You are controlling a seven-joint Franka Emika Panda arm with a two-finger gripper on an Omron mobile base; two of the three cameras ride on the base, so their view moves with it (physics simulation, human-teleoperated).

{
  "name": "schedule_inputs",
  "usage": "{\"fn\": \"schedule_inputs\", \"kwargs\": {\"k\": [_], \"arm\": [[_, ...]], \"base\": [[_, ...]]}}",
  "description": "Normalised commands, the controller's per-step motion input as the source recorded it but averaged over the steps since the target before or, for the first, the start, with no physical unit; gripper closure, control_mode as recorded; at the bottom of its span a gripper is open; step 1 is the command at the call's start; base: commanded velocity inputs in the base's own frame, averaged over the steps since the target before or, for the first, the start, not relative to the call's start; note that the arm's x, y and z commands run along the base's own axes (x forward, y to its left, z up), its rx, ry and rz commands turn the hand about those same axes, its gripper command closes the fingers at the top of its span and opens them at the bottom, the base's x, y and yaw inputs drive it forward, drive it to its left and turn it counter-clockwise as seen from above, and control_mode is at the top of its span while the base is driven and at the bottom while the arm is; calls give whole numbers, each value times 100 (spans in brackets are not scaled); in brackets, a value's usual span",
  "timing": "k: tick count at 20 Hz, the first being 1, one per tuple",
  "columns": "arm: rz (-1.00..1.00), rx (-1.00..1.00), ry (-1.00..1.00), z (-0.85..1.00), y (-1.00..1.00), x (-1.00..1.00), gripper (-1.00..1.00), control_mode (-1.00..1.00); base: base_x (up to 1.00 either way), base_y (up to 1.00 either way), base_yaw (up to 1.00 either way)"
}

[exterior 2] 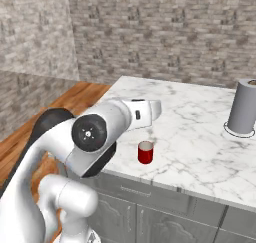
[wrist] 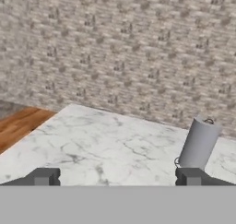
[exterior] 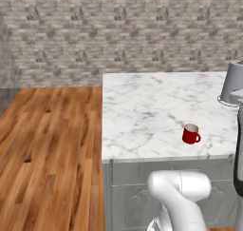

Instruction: Clear the mugs and bowl far away from the sink.

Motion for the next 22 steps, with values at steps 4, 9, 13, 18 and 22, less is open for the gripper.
{"fn": "schedule_inputs", "kwargs": {"k": [4, 9, 13, 18, 22], "arm": [[-3, 0, 0, 0, 99, -90, -100, -100], [-3, -4, 0, 0, 100, -38, -100, -100], [-4, -18, 5, -3, 100, 1, -100, -100], [-2, -20, 46, -1, 90, 9, -100, -100], [-1, -4, 34, 2, 28, 6, -100, -100]], "base": [[0, 0, 0], [0, 0, 0], [0, 0, 0], [0, 0, 0], [0, 0, 0]]}}
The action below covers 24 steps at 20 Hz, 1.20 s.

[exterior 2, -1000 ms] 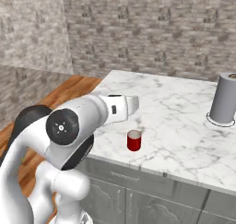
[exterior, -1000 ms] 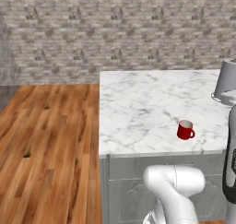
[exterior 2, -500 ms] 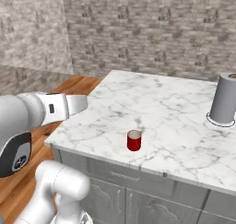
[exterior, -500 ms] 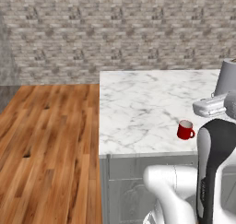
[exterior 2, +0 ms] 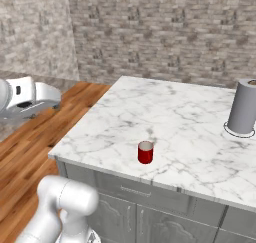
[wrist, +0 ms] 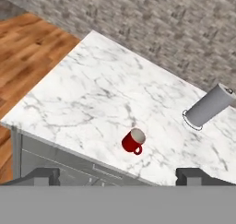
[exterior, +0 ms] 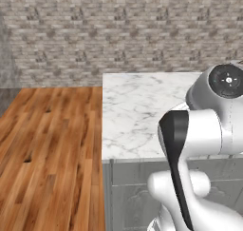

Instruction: Clear the mugs and bowl far away from the sink.

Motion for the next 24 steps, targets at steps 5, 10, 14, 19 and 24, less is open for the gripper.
{"fn": "schedule_inputs", "kwargs": {"k": [5, 10, 14, 19, 24], "arm": [[0, 0, 0, -5, 0, 0, -100, -100], [-3, 0, 9, -57, 0, -1, -100, -100], [-6, -3, 11, -95, 0, -5, -100, -100], [-5, 0, 0, -33, 0, 0, -100, -100], [-25, 5, -14, 0, -10, -3, -100, -100]], "base": [[0, 0, 0], [0, 0, 0], [0, 0, 0], [0, 0, 0], [0, 0, 0]]}}
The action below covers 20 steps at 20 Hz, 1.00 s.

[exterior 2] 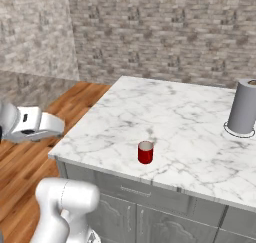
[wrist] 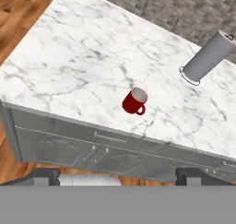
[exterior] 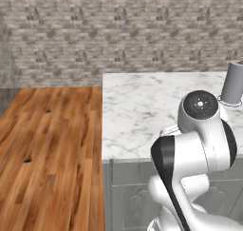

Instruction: Clear the mugs and bowl far away from the sink.

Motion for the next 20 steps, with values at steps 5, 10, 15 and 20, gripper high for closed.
{"fn": "schedule_inputs", "kwargs": {"k": [5, 10, 15, 20], "arm": [[0, 0, 0, 0, 0, 0, -100, 100], [0, 0, 0, 0, 0, 0, -100, 100], [0, 0, 0, 0, 0, 0, -100, 100], [0, 0, 0, 0, 0, 0, -100, 100]], "base": [[-3, -3, -81], [1, 13, -99], [0, 13, -100], [0, 9, -100]]}}
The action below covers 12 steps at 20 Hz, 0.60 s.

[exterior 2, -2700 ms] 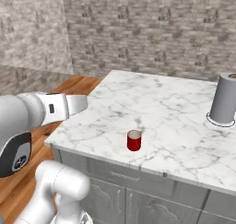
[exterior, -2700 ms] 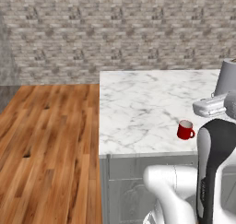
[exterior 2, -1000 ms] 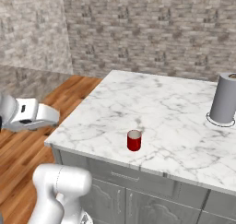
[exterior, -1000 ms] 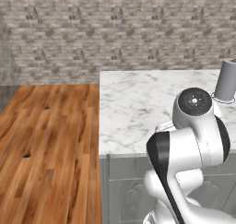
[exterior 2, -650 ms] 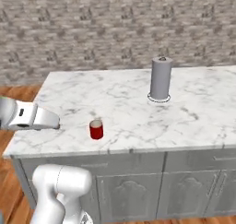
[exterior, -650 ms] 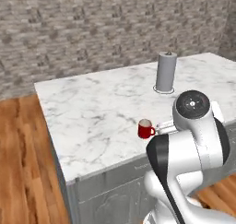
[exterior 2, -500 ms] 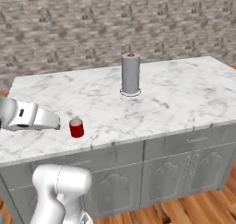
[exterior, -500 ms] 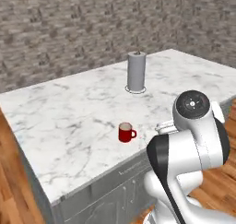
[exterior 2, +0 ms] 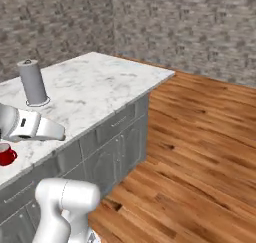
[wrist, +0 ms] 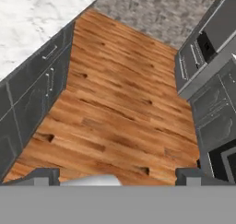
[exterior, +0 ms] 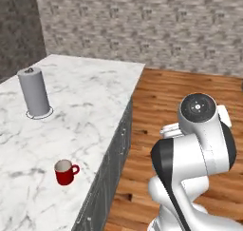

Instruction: Clear the mugs and bowl far away from the sink.

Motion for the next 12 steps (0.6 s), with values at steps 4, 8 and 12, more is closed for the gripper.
{"fn": "schedule_inputs", "kwargs": {"k": [4, 8, 12], "arm": [[0, 0, 0, 0, 0, 0, -100, 100], [0, 0, 0, 0, 0, 0, -100, 100], [0, 0, 0, 0, 0, 0, -100, 100]], "base": [[0, 5, -100], [0, 2, -100], [0, 0, -100]]}}
